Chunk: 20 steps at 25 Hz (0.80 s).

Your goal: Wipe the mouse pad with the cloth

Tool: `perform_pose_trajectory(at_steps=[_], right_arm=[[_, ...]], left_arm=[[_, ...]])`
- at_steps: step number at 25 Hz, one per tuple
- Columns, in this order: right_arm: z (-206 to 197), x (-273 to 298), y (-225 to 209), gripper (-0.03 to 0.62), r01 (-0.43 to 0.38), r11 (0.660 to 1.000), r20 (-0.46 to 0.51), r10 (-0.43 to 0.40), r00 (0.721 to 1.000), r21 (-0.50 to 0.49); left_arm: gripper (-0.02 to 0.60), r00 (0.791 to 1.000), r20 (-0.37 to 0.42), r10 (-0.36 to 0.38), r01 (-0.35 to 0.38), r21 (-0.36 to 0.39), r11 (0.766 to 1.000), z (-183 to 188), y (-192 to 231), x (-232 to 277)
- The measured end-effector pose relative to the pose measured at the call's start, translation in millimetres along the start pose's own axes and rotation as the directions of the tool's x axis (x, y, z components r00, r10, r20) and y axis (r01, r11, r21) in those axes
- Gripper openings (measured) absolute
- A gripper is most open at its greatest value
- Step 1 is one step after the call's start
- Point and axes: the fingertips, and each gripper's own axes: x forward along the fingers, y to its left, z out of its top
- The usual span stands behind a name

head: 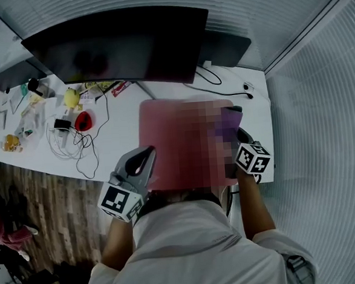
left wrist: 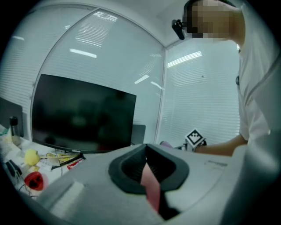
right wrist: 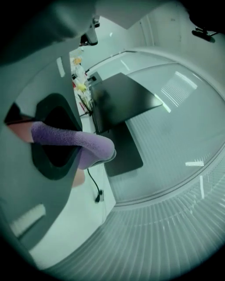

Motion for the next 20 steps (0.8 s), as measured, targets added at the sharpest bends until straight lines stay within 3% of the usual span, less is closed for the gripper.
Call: perform_pose_trajectory(at_steps=[5, 12, 14, 16, 20], right_arm=[[-35.7, 40.1, 121.3, 0.049, -0.192, 0.981, -0.089, 0.190, 0.978, -0.024], [-121.2, 104.6, 286.6, 0.049, -0.419, 0.905, -0.288, 0.381, 0.879, -0.080], [-143.8, 120.6, 320.1, 0.049, -0.451, 0.888, -0.336, 0.398, 0.854, -0.095], [-164.4, 139.0, 339.7, 0.049, -0.448, 0.886, -0.374, 0.379, 0.846, -0.116], [-194.8, 169.5, 327.4, 0.049, -0.343, 0.930, -0.442, 0.255, 0.860, -0.131]], left_arm=[[0.002, 0.998, -0.014, 0.063, -0.063, -0.032, 0.997, -9.0, 36.8, -66.3], [0.002, 0.989, -0.015, 0.147, -0.148, -0.079, 0.986, -28.2, 84.2, -161.2], [0.002, 0.988, -0.004, 0.153, -0.153, -0.088, 0.984, -31.2, 93.3, -179.5], [0.002, 0.989, 0.006, 0.146, -0.145, -0.093, 0.985, -34.9, 100.2, -192.6], [0.002, 0.993, -0.001, 0.116, -0.115, -0.087, 0.989, -41.5, 106.7, -203.7]])
